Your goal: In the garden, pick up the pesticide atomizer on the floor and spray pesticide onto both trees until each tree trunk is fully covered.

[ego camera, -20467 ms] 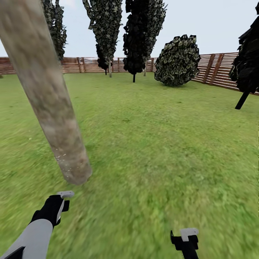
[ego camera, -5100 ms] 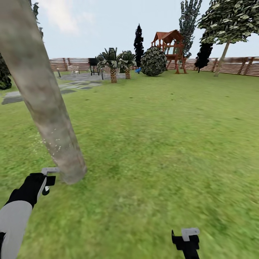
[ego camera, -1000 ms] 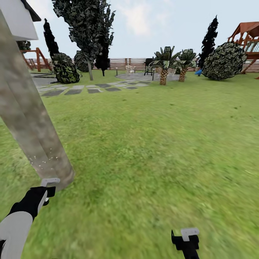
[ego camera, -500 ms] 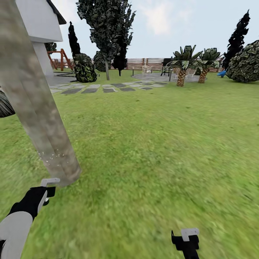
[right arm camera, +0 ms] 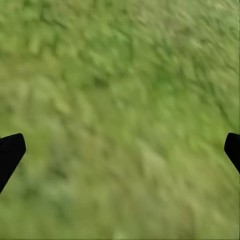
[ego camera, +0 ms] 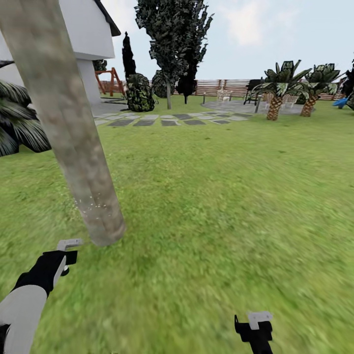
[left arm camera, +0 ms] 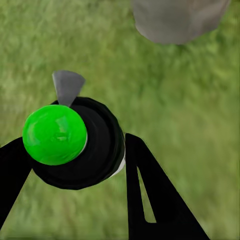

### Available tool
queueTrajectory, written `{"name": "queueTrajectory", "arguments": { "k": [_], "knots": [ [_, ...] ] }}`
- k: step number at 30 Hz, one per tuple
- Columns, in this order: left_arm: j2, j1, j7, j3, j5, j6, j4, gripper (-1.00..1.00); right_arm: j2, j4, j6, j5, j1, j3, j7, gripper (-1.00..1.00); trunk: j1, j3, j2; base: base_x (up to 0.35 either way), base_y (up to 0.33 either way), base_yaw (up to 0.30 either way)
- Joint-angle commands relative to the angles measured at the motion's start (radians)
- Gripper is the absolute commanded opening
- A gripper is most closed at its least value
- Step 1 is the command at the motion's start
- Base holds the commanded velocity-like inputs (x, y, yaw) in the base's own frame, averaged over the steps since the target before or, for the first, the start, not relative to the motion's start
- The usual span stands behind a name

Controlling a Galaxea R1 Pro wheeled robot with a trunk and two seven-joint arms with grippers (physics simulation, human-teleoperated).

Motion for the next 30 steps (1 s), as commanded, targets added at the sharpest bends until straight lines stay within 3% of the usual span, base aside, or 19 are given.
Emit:
{"name": "queueTrajectory", "arguments": {
  "k": [1,5,6,10,15,17,20,21,23,25,28,30],
  "knots": [
    [-0.003,-0.009,-0.001,0.000,-0.004,0.006,-0.002,-1.00,0.000,0.001,0.000,0.010,0.000,0.002,-0.009,1.00,0.000,-0.001,0.000,0.000,0.000,0.276],
    [-0.003,-0.069,-0.006,-0.002,-0.005,0.011,-0.004,-1.00,0.000,0.001,0.000,0.009,0.000,0.002,-0.009,1.00,0.000,-0.001,0.000,0.000,0.000,0.145],
    [-0.006,-0.104,-0.008,-0.003,-0.005,0.018,-0.011,-1.00,-0.001,0.001,-0.001,0.009,0.000,0.002,-0.009,1.00,0.000,-0.001,0.000,0.000,0.000,0.011],
    [-0.009,-0.179,-0.013,-0.004,-0.005,0.072,-0.015,-1.00,-0.002,0.001,0.001,0.010,0.000,0.002,-0.009,1.00,0.000,-0.001,0.000,0.000,0.000,0.002],
    [-0.016,-0.193,-0.024,-0.097,-0.004,0.081,-0.016,-1.00,-0.002,0.001,0.001,0.010,0.000,0.002,-0.009,1.00,0.000,-0.001,0.000,0.000,0.000,0.000],
    [-0.016,-0.194,-0.168,-0.118,-0.010,0.081,-0.017,-1.00,-0.002,0.001,0.001,0.010,0.000,0.002,-0.009,1.00,0.000,-0.001,0.000,0.000,0.000,0.000],
    [0.009,-0.213,-0.201,-0.126,-0.015,0.122,-0.059,-1.00,-0.002,0.001,0.001,0.010,0.000,0.002,-0.009,1.00,0.000,-0.001,0.000,0.000,0.000,0.000],
    [0.038,-0.217,-0.209,-0.126,-0.014,0.155,-0.096,-1.00,-0.002,0.001,0.001,0.010,0.000,0.002,-0.009,1.00,0.000,-0.001,0.000,0.000,0.000,0.000],
    [0.051,-0.218,-0.214,-0.128,-0.012,0.169,-0.117,-1.00,-0.002,0.001,0.001,0.010,0.000,0.002,-0.009,1.00,0.000,-0.001,0.000,0.000,0.000,0.000],
    [0.042,-0.219,-0.215,-0.136,-0.011,0.173,-0.123,-1.00,-0.002,0.001,0.001,0.010,0.000,0.002,-0.009,1.00,0.000,-0.001,0.000,0.000,0.000,0.000],
    [-0.011,-0.232,-0.213,-0.176,-0.012,0.205,-0.136,-1.00,-0.002,0.001,0.001,0.010,0.000,0.002,-0.009,1.00,0.000,-0.001,0.000,0.000,0.000,0.000],
    [-0.013,-0.239,-0.215,-0.181,-0.012,0.233,-0.162,-1.00,-0.002,0.001,0.001,0.010,0.000,0.002,-0.009,1.00,0.000,-0.001,0.000,0.000,0.000,0.000]
  ]
}}
